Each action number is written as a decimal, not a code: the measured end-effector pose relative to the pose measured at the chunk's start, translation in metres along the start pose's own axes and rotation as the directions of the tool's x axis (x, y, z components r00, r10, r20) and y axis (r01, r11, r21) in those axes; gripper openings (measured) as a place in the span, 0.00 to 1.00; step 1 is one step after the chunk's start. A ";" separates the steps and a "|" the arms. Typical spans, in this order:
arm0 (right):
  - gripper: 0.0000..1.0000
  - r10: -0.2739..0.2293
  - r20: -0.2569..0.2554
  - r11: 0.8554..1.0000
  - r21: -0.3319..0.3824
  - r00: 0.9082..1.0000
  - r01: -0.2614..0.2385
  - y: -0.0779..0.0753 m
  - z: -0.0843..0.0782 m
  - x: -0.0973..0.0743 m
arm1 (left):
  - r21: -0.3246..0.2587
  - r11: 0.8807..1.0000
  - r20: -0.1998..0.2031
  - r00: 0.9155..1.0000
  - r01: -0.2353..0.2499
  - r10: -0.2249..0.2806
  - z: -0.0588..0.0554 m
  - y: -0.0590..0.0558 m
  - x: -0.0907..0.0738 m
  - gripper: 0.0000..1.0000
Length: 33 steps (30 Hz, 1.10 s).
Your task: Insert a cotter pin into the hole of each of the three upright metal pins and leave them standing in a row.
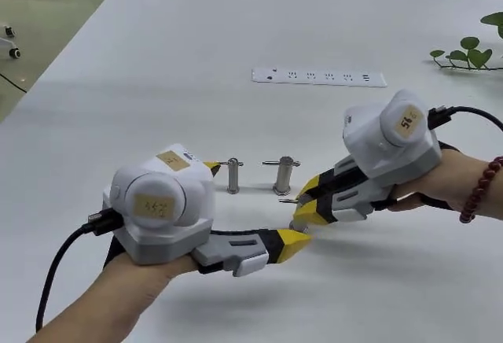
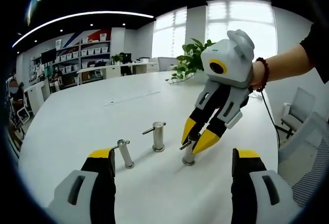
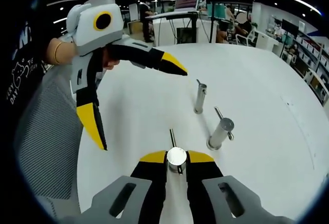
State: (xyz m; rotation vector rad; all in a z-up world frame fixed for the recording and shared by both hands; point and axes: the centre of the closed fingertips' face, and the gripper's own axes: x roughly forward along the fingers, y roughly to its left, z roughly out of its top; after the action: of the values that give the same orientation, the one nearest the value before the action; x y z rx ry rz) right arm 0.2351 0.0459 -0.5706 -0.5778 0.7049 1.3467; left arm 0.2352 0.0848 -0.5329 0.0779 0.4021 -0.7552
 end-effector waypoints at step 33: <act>0.08 -0.035 -0.044 0.998 -0.047 0.998 0.033 -0.037 -0.008 -0.027 | 0.016 0.996 0.011 0.996 -0.085 0.085 0.004 0.027 -0.019 0.99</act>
State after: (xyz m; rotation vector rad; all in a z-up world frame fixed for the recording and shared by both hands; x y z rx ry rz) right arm 0.2688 0.0167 -0.5566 -0.6564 0.6985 1.3247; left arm 0.2425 0.1155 -0.5240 0.1062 0.3800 -0.6751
